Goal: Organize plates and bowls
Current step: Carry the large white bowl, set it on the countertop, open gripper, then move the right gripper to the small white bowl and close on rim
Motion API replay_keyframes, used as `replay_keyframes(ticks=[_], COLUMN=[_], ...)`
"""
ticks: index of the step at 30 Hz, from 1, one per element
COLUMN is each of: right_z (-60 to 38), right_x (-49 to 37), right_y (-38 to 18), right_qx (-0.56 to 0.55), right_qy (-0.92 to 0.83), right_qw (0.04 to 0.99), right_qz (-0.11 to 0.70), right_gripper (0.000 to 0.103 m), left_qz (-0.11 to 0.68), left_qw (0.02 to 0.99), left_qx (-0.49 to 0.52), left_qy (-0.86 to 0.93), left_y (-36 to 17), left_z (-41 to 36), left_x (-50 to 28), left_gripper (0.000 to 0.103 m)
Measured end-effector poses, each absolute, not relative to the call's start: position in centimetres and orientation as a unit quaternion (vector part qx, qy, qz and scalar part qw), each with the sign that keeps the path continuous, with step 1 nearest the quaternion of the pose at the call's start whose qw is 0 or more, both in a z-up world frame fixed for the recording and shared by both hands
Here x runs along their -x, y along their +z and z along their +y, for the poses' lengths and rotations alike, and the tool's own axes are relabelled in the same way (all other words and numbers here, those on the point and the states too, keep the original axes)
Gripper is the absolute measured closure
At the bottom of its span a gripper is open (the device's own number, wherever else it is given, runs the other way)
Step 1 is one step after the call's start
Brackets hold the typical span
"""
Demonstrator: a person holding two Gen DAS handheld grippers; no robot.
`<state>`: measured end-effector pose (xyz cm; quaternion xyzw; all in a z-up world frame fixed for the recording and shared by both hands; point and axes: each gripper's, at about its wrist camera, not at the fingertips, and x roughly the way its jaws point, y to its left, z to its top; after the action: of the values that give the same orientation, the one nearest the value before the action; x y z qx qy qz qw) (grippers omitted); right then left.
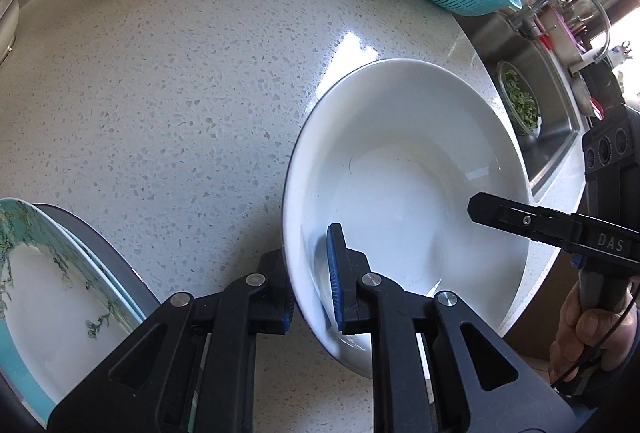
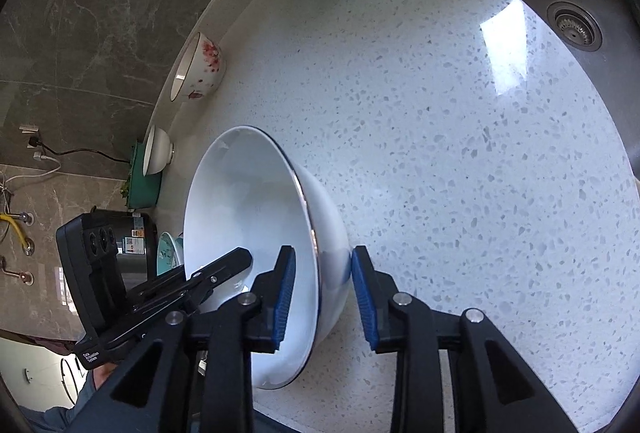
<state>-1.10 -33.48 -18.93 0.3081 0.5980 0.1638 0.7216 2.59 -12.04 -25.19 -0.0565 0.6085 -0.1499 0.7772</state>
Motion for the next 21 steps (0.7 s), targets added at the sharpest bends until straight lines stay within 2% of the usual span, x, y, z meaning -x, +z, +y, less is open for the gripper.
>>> replay_keyframes(ticks=[3,4,6,7,8,11,16,21], right_z=[-34.1,-34.4,-35.4,-36.0,-36.5,-37.2,-33.0,-24.6], right_x=[0.8,0.7,0.2,-0.2,-0.6,-2.3,-6.1,-9.4], right_y=[-18.0,-17.7,-16.6,-16.0,-15.5,-14.0,-11.5,-9.6], right_qx=[-0.312,-0.313,-0.310,-0.309,-0.309,-0.303,-0.265,-0.241], right_qy=[0.173,0.174,0.173,0.172,0.173,0.182,0.240,0.303], right_qw=[0.726,0.728,0.737,0.743,0.748,0.760,0.764,0.753], right_qz=[0.588,0.585,0.575,0.568,0.561,0.546,0.537,0.532], right_gripper=[0.062,0.060,0.059,0.057,0.056,0.049,0.045,0.041], left_qz=[0.597,0.590,0.581,0.573,0.564,0.540,0.489,0.471], left_qw=[0.788,0.794,0.801,0.807,0.814,0.831,0.864,0.867], left_qx=[0.056,0.058,0.065,0.075,0.082,0.109,0.121,0.129], left_qy=[-0.139,-0.135,-0.129,-0.123,-0.114,-0.074,0.019,0.100], left_y=[-23.9,-23.3,-22.2,-21.2,-20.4,-17.7,-13.7,-13.4], left_z=[-11.1,-10.7,-10.0,-9.2,-8.4,-4.5,4.2,13.0], left_x=[-1.9,-1.8,-1.6,-1.5,-1.4,-1.6,-2.2,-4.6], left_gripper=[0.086,0.081,0.067,0.053,0.045,0.031,0.025,0.024])
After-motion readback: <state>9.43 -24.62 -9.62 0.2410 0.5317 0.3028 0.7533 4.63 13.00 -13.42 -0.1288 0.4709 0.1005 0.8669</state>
